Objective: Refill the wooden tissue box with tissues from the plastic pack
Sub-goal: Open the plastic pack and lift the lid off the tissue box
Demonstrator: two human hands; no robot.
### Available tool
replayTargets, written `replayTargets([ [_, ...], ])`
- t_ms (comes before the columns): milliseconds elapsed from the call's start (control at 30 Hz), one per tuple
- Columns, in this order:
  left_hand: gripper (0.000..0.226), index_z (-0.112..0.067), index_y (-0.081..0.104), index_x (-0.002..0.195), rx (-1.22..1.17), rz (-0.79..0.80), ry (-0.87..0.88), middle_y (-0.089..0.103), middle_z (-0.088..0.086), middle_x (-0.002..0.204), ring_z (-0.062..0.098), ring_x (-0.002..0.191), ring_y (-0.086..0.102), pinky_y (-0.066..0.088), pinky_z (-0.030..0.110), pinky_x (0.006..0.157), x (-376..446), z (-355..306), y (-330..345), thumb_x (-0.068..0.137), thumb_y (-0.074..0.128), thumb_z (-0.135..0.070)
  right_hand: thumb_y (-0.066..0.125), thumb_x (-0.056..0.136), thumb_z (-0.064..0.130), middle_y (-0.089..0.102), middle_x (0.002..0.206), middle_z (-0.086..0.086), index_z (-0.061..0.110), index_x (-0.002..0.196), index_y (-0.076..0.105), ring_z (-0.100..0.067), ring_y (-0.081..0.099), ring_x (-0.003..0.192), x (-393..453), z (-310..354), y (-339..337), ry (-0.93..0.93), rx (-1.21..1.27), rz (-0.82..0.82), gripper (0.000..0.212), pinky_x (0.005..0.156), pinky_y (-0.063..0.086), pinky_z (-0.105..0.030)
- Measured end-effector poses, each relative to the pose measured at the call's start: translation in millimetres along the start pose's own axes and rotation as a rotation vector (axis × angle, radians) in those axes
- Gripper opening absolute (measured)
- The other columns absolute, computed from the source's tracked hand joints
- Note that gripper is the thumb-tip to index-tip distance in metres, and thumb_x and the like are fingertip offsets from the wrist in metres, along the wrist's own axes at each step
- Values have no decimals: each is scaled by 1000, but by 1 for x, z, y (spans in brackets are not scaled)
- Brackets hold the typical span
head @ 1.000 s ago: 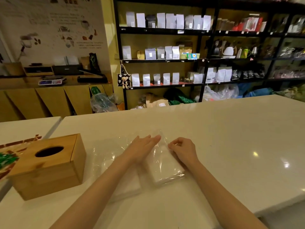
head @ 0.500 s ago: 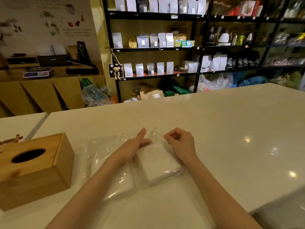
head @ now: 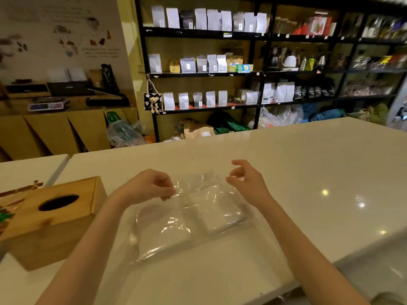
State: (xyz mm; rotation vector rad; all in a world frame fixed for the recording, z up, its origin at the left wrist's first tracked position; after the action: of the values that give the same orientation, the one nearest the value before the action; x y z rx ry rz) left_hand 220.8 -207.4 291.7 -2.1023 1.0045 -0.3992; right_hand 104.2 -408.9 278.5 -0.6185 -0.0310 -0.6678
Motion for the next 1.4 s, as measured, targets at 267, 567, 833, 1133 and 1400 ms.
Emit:
replayTargets([
  [267, 3, -20, 64, 82, 12, -301, 129, 65, -5, 80, 11, 80, 60, 47, 21, 75, -24, -3, -6, 84, 62, -19, 58, 85, 40, 59, 129, -3, 22, 133, 45, -20, 49, 121, -32, 103, 103, -424, -526, 437, 52, 105, 33, -39],
  [567, 56, -21, 61, 104, -425, -447, -130, 64, 7, 100, 19, 99, 55, 36, 22, 75, -52, 59, -5, 94, 13, -48, 58, 86, 17, 74, 96, -4, 12, 92, 73, -21, 65, 89, -39, 118, 104, -481, -433, 331, 17, 75, 48, -29],
  [833, 90, -30, 65, 98, -573, -344, -171, 66, 10, 102, 28, 113, 53, 27, 53, 110, -55, 61, 0, 64, 1, -83, 66, 83, 21, 74, 87, -1, 16, 90, 75, -8, 60, 72, -51, 134, 73, -450, -320, 405, 13, 75, 52, -28],
  [1133, 54, -14, 64, 110, -354, -281, -169, 64, 6, 114, 20, 107, 55, 33, 33, 94, -62, 42, 0, 96, 22, -44, 69, 81, 18, 71, 76, 8, 17, 90, 72, -6, 68, 69, -116, 139, 46, -348, -347, 817, 9, 63, 55, -24],
  [1400, 68, -18, 58, 119, 513, -408, -33, 59, 5, 127, 25, 116, 52, 35, 38, 100, -74, -10, 34, 78, 18, -55, 71, 79, 28, 66, 93, 10, 20, 107, 66, -6, 65, 91, -184, 83, 64, -242, -479, 1184, 30, 77, 52, -18],
])
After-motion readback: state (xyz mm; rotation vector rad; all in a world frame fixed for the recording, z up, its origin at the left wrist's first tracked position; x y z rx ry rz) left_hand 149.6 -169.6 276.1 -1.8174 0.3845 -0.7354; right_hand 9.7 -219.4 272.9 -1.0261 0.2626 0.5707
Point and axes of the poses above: each hand's wrist, its own x-axis towards the middle knuckle, its own y-axis out of the palm, z = x × y, the point moved 9 cm from there along x, towards the middle knuckle
